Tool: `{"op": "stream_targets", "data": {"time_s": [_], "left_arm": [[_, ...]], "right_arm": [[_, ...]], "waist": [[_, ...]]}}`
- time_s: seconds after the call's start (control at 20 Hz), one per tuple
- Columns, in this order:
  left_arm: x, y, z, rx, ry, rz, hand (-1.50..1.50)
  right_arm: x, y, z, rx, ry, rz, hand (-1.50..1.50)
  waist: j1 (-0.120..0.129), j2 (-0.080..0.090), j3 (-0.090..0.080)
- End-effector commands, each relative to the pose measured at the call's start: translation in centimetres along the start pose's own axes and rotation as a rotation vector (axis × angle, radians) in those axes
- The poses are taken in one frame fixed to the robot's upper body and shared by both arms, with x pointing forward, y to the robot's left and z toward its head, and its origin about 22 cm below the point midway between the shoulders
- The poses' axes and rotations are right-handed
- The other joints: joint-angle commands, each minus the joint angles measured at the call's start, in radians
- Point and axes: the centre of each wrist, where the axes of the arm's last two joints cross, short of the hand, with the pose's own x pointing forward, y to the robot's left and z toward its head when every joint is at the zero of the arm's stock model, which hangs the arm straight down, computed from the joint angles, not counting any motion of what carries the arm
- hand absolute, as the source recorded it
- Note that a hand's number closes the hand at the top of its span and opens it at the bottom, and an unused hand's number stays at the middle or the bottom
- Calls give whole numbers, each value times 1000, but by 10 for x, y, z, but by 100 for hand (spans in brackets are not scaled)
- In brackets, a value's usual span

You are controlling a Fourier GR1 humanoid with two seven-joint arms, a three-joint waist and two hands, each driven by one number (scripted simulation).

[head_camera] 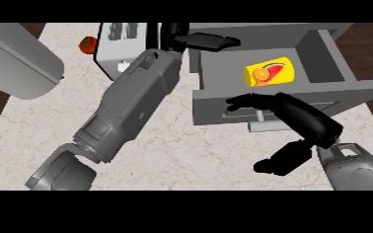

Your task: Pick up the cup, place it into the drawer and close the drawer

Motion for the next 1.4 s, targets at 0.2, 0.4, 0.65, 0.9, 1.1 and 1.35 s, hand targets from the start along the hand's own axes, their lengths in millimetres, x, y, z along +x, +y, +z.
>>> {"op": "stream_targets", "data": {"time_s": [0.2,0.4,0.65,0.9,1.1,1.35], "left_arm": [[-20,39,15,14,-15,65,-150],[-22,33,25,10,-30,88,-150],[-22,71,30,29,-14,83,-150],[-19,76,34,2,-20,122,-150],[-19,106,42,-8,-13,121,-150],[-22,110,50,-38,6,108,-150]], "right_arm": [[-75,31,-27,66,197,92,-150],[-105,43,-47,120,274,147,150],[-138,37,-64,40,294,124,150],[-146,-20,-61,-103,229,115,150],[-136,-61,-66,-263,229,103,150],[-122,-97,-68,-372,250,85,150]], "waist": [[79,0,0],[119,-11,1],[152,-6,2],[176,4,4],[219,15,5],[237,21,4]]}}
